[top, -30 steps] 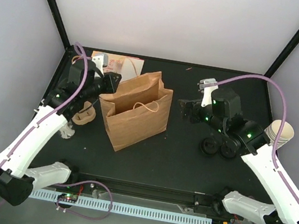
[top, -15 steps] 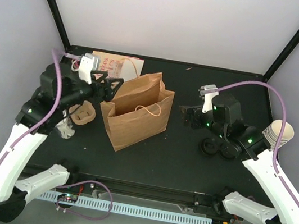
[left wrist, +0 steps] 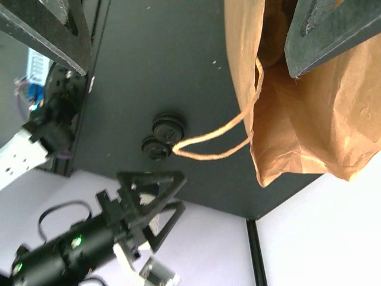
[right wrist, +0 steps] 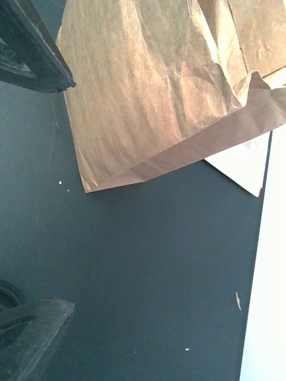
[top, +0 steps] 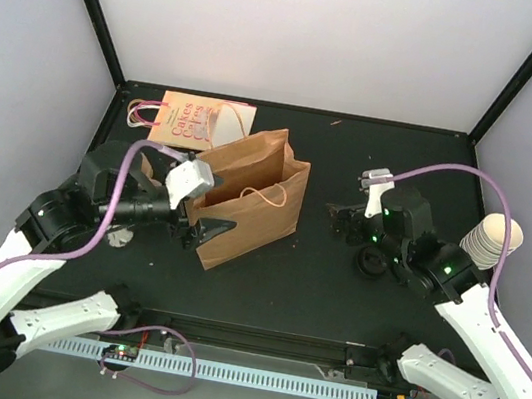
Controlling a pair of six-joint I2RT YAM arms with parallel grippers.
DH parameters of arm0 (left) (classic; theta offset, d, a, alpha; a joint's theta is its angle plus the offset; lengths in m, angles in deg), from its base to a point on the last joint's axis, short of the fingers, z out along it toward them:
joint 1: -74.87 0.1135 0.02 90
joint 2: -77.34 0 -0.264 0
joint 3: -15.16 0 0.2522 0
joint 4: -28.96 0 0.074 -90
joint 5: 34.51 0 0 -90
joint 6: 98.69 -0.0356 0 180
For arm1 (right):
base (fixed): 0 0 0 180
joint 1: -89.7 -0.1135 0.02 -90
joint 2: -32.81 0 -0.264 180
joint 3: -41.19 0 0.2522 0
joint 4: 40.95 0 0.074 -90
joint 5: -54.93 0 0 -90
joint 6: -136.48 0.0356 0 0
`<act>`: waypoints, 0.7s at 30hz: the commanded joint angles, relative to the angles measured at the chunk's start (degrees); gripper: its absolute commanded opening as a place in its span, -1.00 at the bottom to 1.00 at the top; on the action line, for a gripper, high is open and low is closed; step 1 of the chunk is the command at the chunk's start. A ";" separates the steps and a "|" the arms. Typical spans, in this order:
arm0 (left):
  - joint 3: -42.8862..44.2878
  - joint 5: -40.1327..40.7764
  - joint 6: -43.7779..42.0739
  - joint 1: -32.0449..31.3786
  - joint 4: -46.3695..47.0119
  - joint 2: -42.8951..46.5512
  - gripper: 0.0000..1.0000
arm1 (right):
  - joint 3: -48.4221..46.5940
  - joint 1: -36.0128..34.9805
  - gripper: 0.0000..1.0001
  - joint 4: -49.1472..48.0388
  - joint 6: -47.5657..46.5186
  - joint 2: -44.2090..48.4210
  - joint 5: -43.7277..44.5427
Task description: Pack the takeout coffee
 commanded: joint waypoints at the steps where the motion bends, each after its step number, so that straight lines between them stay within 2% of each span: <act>1: -1.29 8.30 -10.91 -3.70 -1.40 -0.01 0.82 | 0.88 0.31 0.93 -1.95 0.12 2.73 1.58; 6: -0.37 16.25 -12.72 -5.13 -0.05 -3.80 0.69 | 1.17 0.26 0.93 -2.02 0.03 3.59 1.33; 16: 5.25 17.41 -17.45 -9.58 1.44 -12.55 0.60 | 1.35 0.35 0.93 -2.48 -0.61 3.68 1.45; 19: 7.85 17.96 -17.97 -10.11 1.31 -15.54 0.37 | 1.36 0.28 0.93 -2.48 -0.83 3.62 1.48; 20: 8.57 17.94 -17.86 -10.25 1.35 -16.57 0.24 | 1.45 0.31 0.93 -2.48 -0.97 3.68 1.56; 21: 9.41 17.94 -17.75 -10.30 1.42 -17.51 0.00 | 1.54 0.29 0.93 -2.49 -0.99 3.70 1.65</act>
